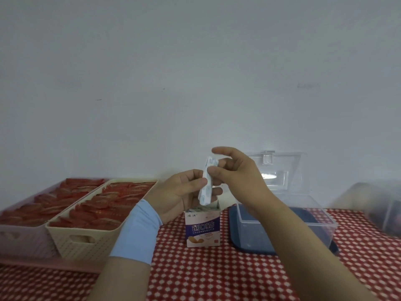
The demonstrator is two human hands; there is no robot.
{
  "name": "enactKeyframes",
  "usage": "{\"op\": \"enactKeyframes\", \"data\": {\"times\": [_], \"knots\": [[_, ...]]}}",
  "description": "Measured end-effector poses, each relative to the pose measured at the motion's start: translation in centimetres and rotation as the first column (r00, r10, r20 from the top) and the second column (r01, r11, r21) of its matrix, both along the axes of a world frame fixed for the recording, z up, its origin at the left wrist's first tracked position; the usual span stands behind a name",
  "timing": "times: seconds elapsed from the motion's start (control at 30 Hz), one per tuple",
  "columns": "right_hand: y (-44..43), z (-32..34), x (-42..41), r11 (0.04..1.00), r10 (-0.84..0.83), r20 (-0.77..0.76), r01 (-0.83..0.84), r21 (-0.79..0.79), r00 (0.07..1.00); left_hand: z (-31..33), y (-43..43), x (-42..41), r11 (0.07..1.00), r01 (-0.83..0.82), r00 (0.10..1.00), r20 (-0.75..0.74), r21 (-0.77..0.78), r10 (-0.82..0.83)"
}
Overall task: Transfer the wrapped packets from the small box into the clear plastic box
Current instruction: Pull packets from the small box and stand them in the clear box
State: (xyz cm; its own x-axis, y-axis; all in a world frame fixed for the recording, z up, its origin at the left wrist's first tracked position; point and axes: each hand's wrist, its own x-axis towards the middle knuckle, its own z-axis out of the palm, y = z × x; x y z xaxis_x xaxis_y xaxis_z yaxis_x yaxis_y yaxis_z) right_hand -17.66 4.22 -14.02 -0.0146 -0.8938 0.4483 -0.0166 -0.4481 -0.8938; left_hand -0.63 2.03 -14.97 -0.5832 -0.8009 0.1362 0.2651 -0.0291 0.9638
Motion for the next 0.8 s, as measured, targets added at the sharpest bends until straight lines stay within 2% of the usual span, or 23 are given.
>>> {"op": "enactKeyframes", "data": {"times": [0.1,0.23,0.3,0.37,0.43,0.5,0.57,0.6,0.67,0.77,0.8], "knots": [[-0.1,-0.2,0.4,1.000,0.002,0.020,-0.002,-0.001,1.000,0.2,0.1,0.0,1.000,-0.004,1.000,-0.004,0.005,0.004],[-0.3,-0.5,0.7,0.998,-0.062,-0.089,0.060,-0.030,0.994,0.2,-0.2,0.6,0.996,-0.083,0.996,0.038,-0.029,0.084],[-0.6,-0.9,0.4,0.982,-0.184,-0.224,0.171,-0.075,0.957,0.3,-0.6,1.3,0.978,-0.198,0.976,0.079,-0.062,0.203],[-0.9,-1.4,-0.1,0.951,-0.308,-0.445,0.263,-0.162,0.841,0.2,-1.1,2.2,0.927,-0.364,0.924,0.088,-0.089,0.371],[-0.9,-1.8,-0.2,0.952,-0.306,-0.653,0.236,-0.196,0.693,0.1,-1.4,2.9,0.873,-0.477,0.874,0.054,-0.096,0.484],[-1.0,-2.3,0.3,0.962,-0.273,-0.794,0.177,-0.209,0.543,0.1,-1.4,3.1,0.870,-0.483,0.871,0.041,-0.099,0.489],[-1.1,-2.8,1.0,0.954,-0.299,-0.874,0.152,-0.260,0.382,0.0,-1.3,2.9,0.870,-0.472,0.866,0.112,-0.142,0.488],[-1.2,-3.1,1.4,0.948,-0.317,-0.883,0.151,-0.282,0.345,-0.1,-1.3,2.8,0.863,-0.473,0.851,0.163,-0.175,0.499],[-1.1,-3.4,1.9,0.943,-0.332,-0.872,0.159,-0.293,0.361,-0.2,-1.4,2.5,0.849,-0.480,0.821,0.228,-0.220,0.524],[-1.0,-3.4,1.8,0.943,-0.328,-0.875,0.171,-0.285,0.355,-0.3,-1.6,2.3,0.836,-0.495,0.805,0.237,-0.239,0.544],[-1.0,-3.3,1.6,0.945,-0.323,-0.863,0.187,-0.269,0.390,-0.2,-1.6,2.3,0.827,-0.506,0.798,0.229,-0.246,0.557]]}}
